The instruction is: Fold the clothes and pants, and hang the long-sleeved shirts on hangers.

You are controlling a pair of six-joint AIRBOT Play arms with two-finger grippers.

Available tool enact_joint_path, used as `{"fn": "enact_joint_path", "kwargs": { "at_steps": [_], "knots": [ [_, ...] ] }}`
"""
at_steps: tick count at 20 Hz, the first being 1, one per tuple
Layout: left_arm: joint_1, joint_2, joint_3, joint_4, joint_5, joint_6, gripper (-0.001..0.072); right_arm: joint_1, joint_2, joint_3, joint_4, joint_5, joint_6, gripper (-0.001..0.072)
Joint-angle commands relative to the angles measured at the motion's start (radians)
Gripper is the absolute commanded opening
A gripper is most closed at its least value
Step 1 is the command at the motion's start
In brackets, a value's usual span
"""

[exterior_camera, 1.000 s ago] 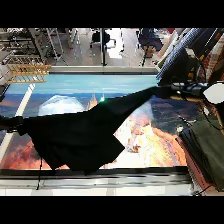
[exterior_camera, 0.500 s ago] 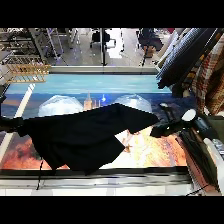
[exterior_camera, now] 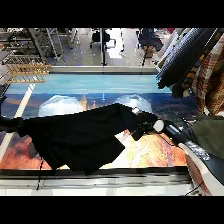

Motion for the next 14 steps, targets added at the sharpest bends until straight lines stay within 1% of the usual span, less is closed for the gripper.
{"fn": "enact_joint_path", "kwargs": {
  "at_steps": [1,3,6,7,8,9,10,11,12,14],
  "knots": [
    [0.001,-0.001,0.0,0.0,0.0,0.001,0.0016,0.073,-0.089,-0.003,-0.077,-0.159,0.018,0.0353],
    [0.001,-0.001,0.0,0.0,0.0,0.001,0.0016,0.072,-0.125,-0.003,-0.105,-0.178,0.031,0.0353],
    [0.001,-0.001,0.0,0.0,0.001,0.0,0.0016,0.072,-0.145,-0.003,-0.173,-0.251,0.092,0.0317],
    [0.0,-0.001,0.0,-0.001,0.003,0.0,0.0016,0.072,-0.145,-0.003,-0.185,-0.265,0.1,0.0217],
    [0.0,0.0,0.0,-0.001,0.008,0.0,0.0016,0.072,-0.146,-0.001,-0.205,-0.267,0.108,0.014],
    [0.0,0.0,0.0,-0.001,0.015,0.0,0.0016,0.072,-0.146,0.003,-0.214,-0.261,0.117,0.0122],
    [0.0,0.001,0.0,-0.001,0.026,0.0,0.0016,0.072,-0.145,0.014,-0.223,-0.234,0.144,0.001],
    [0.0,0.005,0.0,-0.001,0.037,0.001,0.0016,0.072,-0.143,0.034,-0.227,-0.195,0.186,0.0009],
    [0.001,0.013,0.001,-0.002,0.048,0.001,0.0016,0.072,-0.133,0.068,-0.23,-0.13,0.202,0.0009],
    [0.006,0.049,0.025,-0.031,0.078,0.023,0.0015,0.072,-0.072,0.15,-0.268,0.025,0.202,0.0008]
  ]
}}
